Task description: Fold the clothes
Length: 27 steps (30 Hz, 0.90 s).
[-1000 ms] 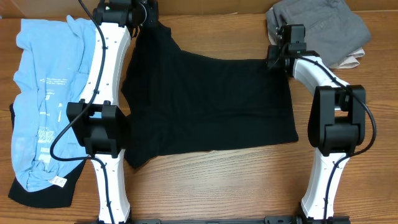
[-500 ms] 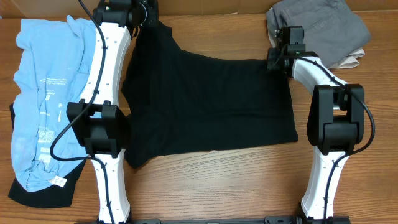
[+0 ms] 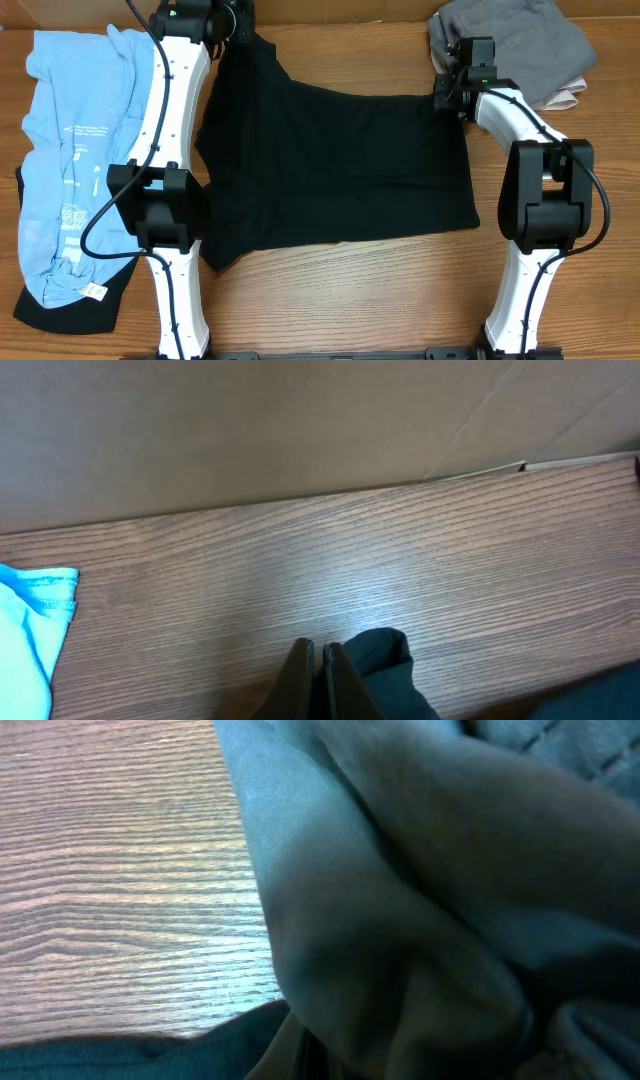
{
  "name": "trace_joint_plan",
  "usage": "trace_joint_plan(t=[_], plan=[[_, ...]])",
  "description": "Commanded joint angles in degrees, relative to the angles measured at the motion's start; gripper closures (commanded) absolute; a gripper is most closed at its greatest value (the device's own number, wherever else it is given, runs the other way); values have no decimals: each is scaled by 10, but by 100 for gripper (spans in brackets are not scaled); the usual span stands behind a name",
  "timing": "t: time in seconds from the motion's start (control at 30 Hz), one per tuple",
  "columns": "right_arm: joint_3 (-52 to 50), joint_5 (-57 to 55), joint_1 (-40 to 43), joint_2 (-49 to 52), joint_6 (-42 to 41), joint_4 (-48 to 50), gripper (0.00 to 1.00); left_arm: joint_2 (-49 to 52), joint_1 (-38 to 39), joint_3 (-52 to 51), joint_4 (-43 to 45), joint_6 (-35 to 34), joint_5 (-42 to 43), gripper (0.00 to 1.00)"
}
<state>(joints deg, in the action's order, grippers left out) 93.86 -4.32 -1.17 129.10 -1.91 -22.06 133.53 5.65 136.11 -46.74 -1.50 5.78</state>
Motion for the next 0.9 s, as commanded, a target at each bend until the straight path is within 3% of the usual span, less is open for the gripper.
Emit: trace_joint_plan(t=[0.0,0.63,0.87], plan=[[11,1,2,-31,-2,0,96,-2,5,5,3,-2,-4,96],[12,16,2,-67,-2,-27,96,-7,4,6,-7,-2,-3,96],[12,101,15,-167,-8,-133,96,-54,3,6,-86,-2,0,96]])
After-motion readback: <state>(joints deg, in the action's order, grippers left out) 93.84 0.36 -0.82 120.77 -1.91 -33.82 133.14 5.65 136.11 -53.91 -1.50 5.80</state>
